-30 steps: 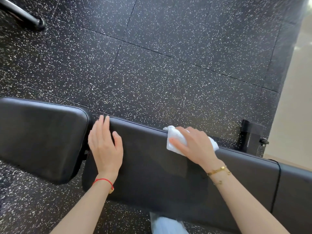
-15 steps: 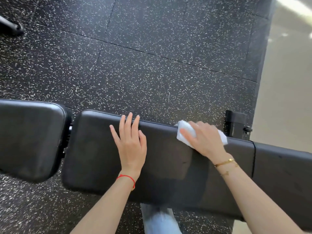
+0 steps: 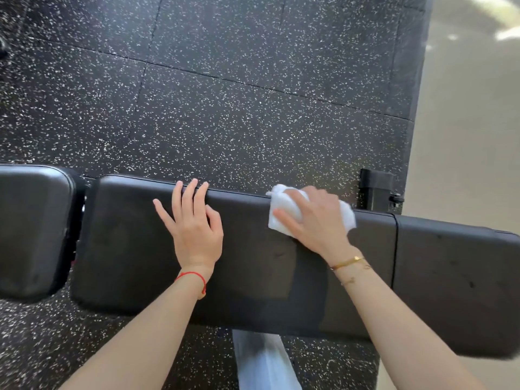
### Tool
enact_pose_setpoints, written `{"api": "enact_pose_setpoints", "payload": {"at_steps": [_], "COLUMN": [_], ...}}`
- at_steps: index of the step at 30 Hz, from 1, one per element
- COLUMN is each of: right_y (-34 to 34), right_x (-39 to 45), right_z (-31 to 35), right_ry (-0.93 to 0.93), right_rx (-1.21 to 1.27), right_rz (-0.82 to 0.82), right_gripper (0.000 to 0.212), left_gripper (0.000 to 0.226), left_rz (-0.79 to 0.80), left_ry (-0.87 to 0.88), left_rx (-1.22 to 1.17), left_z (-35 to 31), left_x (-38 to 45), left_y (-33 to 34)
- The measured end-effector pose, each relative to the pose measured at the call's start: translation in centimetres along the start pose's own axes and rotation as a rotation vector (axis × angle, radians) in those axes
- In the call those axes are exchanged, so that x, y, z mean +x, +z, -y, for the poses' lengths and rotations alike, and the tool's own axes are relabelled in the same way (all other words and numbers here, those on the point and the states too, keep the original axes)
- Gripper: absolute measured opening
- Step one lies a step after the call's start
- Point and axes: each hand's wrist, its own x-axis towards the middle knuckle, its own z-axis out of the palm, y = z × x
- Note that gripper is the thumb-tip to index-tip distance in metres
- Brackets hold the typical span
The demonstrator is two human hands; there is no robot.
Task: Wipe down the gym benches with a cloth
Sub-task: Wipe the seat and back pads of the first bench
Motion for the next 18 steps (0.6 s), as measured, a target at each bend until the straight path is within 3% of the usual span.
{"api": "enact_pose_setpoints", "payload": {"at_steps": [5, 8, 14, 18], "right_y": [1.2, 0.7, -1.0, -1.3], "right_x": [2.8, 1.7, -2.1, -0.9], "right_z": [5.3, 2.8, -6.5, -6.1], "right_ry": [-0.104, -0.151, -0.043, 0.002], "right_rx": [0.05, 0.084, 0.03, 0.01], "right_rz": [0.0, -0.014, -0.03, 0.022], "right_gripper": [0.06, 0.057, 0.054, 0.063], "left_gripper": [0.043, 0.043, 0.043, 0.044], "left_rz": [-0.01, -0.018, 0.007, 0.013], "left_ry": [0.018, 0.02, 0.023, 0.011], "left_rx": [0.014, 0.013, 0.025, 0.068], "left_z": [0.1, 0.1, -0.1, -0.6], "left_x": [0.0, 0.0, -0.2, -0.4], "left_y": [0.1, 0.1, -0.3, -0.3]}}
